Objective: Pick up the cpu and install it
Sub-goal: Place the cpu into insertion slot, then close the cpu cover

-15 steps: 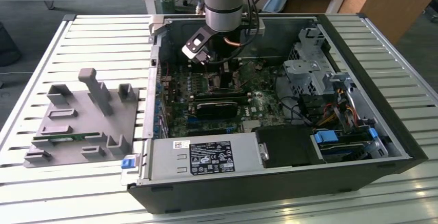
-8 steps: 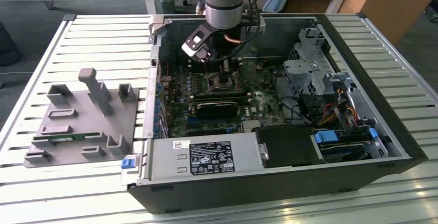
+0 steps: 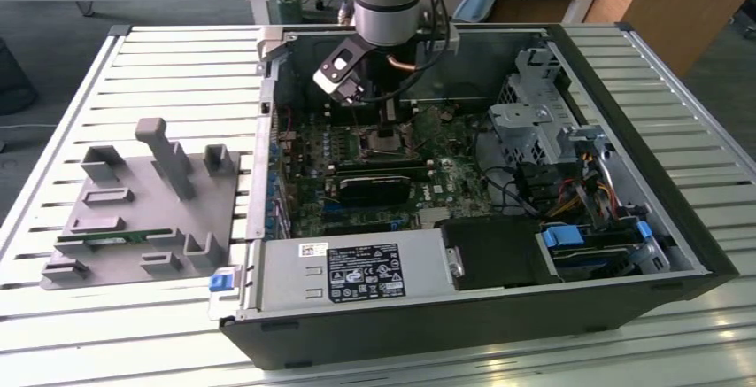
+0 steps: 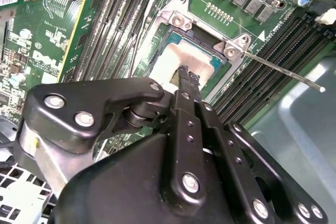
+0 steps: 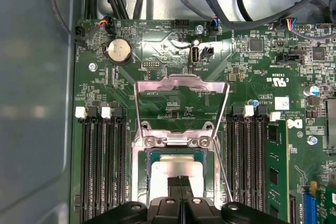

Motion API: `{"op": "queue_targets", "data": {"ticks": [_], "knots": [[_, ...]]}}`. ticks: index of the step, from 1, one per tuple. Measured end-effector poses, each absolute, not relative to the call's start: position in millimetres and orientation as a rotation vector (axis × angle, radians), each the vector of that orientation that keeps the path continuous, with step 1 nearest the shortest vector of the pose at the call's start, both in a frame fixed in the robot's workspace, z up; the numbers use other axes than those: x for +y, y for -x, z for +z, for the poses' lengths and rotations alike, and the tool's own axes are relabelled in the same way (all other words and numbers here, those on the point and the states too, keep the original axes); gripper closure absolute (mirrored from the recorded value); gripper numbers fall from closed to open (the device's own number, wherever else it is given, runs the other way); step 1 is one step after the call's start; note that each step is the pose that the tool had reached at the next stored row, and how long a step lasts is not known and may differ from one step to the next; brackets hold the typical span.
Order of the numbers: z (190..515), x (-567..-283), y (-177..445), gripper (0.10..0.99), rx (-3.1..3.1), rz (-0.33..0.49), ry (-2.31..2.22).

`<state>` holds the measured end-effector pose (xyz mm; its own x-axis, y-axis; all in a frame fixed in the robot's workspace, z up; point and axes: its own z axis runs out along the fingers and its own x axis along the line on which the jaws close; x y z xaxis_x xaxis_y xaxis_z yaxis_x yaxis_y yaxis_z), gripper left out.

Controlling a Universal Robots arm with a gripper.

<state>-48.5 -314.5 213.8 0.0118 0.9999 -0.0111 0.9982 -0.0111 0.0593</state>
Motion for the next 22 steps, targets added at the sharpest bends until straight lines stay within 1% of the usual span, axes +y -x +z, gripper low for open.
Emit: {"op": "queue_targets", "data": {"ticks": [22], "knots": [[223.2, -314.4, 48.5, 0.980, 2.173, 0.052, -2.198]]}}
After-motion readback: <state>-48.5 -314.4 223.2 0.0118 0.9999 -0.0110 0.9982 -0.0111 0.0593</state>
